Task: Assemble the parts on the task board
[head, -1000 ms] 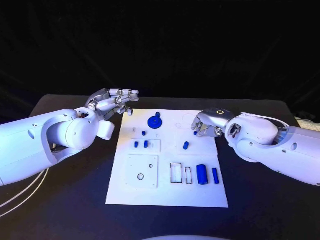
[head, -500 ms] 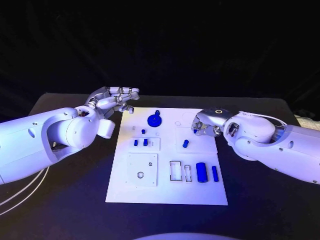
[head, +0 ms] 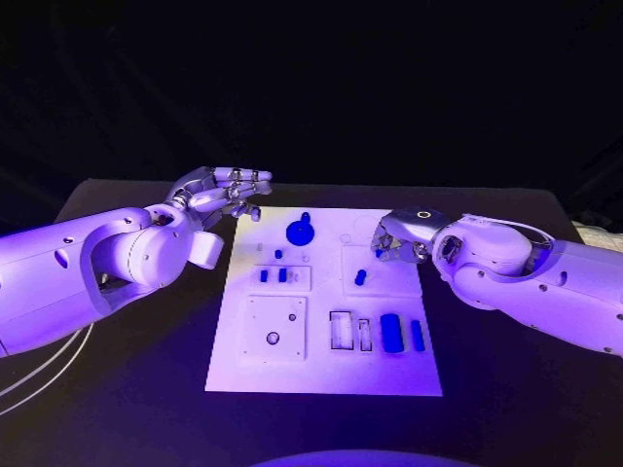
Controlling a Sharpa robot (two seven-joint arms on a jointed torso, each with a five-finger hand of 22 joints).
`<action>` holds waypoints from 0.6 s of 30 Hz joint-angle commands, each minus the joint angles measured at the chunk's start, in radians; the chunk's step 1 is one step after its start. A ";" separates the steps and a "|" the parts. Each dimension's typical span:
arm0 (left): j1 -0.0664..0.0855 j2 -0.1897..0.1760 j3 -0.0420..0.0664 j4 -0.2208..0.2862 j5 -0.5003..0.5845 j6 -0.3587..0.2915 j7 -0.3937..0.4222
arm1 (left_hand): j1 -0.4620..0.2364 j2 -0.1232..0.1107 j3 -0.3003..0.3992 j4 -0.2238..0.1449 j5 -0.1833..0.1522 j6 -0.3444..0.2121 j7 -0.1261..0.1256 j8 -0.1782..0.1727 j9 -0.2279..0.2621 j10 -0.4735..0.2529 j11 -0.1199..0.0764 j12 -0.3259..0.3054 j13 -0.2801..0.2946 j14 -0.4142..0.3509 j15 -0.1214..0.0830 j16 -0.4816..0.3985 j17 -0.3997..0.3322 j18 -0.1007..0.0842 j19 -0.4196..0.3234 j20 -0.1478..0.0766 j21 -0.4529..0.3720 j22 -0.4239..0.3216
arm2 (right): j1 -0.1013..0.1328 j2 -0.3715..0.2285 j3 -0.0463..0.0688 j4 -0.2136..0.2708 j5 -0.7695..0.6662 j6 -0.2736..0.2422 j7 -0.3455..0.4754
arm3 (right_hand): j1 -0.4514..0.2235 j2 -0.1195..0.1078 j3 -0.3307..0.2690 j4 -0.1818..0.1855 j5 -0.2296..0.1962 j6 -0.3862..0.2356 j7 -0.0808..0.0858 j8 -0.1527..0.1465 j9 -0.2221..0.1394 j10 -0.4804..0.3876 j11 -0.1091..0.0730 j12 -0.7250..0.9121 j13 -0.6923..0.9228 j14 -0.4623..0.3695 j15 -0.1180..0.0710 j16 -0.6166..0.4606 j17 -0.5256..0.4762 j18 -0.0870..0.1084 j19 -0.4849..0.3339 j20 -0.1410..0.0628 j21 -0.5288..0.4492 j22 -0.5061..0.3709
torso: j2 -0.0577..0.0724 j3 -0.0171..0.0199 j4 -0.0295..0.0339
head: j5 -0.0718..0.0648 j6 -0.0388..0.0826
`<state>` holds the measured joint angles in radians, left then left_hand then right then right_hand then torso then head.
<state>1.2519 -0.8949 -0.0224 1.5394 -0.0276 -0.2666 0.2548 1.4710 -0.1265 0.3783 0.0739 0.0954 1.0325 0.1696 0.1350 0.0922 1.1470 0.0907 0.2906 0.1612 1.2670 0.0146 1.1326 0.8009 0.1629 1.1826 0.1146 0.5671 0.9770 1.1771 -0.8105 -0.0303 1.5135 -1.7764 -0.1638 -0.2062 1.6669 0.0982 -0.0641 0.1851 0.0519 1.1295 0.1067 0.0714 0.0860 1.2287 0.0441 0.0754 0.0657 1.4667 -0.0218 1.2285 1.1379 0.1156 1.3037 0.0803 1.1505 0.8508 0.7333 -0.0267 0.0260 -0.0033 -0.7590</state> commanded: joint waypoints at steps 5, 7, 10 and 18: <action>0.000 0.003 0.001 -0.001 -0.024 0.014 -0.006 | 0.013 0.001 -0.002 -0.010 0.001 -0.008 0.001 0.008 -0.002 -0.004 -0.002 0.008 0.002 0.001 -0.006 -0.001 -0.001 0.020 0.004 -0.004 -0.004 -0.002 | -0.013 -0.005 -0.008 0.011 0.005 -0.050 -0.007 | 0.004 0.013 0.035 -0.007 -0.003 0.015 0.000 0.000 0.000 0.012 0.000 -0.006 -0.001 0.041 -0.008 0.017 0.016 0.009 0.014 -0.003 0.016 0.018 | -0.001 0.0005 0.0007 | -0.001 -0.001; 0.000 0.004 0.001 -0.002 -0.025 0.015 -0.008 | 0.013 0.001 -0.002 -0.010 0.001 -0.008 0.001 0.008 -0.002 -0.004 -0.002 0.008 0.002 0.001 -0.006 -0.001 -0.001 0.020 0.004 -0.004 -0.004 -0.002 | -0.012 -0.010 -0.008 0.019 0.016 -0.087 -0.006 | 0.008 0.013 0.046 -0.009 -0.003 0.016 0.001 -0.001 0.000 0.013 0.001 -0.007 -0.002 0.041 -0.008 0.018 0.017 0.008 0.016 -0.003 0.018 0.020 | -0.001 0.0005 0.0008 | 0.001 -0.002; 0.000 0.004 0.001 -0.004 -0.025 0.015 -0.009 | 0.014 0.002 -0.002 -0.012 0.002 -0.009 0.002 0.008 -0.002 -0.006 -0.002 0.009 0.003 0.001 -0.006 -0.001 -0.002 0.020 0.004 -0.004 -0.004 -0.002 | -0.011 -0.016 -0.006 0.027 0.032 -0.118 -0.007 | 0.008 0.013 0.050 -0.009 -0.003 0.016 0.002 -0.001 0.000 0.014 0.002 -0.008 -0.002 0.041 -0.007 0.018 0.018 0.008 0.017 -0.003 0.018 0.021 | -0.001 0.0001 0.0011 | 0.000 -0.002; 0.000 0.003 0.001 -0.009 -0.039 0.012 -0.017 | 0.024 0.007 0.000 -0.020 0.002 -0.010 0.002 0.011 -0.003 -0.011 -0.002 0.018 0.006 0.003 -0.006 0.002 0.002 0.019 0.006 -0.005 -0.002 0.000 | 0.001 -0.033 -0.001 0.043 0.078 -0.139 -0.004 | -0.013 -0.003 0.061 0.004 -0.003 0.017 0.005 -0.003 0.000 0.016 0.005 -0.010 -0.002 0.041 -0.005 0.023 0.023 0.007 0.019 -0.002 0.022 0.026 | -0.001 0.0008 -0.0005 | 0.003 0.000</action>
<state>1.2516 -0.8933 -0.0224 1.5308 -0.0516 -0.2664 0.2418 1.4868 -0.1185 0.3770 0.0588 0.0954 1.0289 0.1731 0.1388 0.0904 1.1435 0.0872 0.3060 0.1662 1.2670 0.0147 1.1326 0.8020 0.1627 1.1865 0.1109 0.5671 0.9771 1.1763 -0.8413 -0.0322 1.5517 -1.7304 -0.2675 -0.2136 1.6652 0.0987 -0.0075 0.1858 0.0460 1.1434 0.1104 0.0653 0.0846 1.2395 0.0474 0.0694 0.0648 1.4667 -0.0217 1.2460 1.1594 0.1155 1.3146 0.0770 1.1660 0.8747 0.7323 -0.0264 0.0264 -0.0027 -0.7589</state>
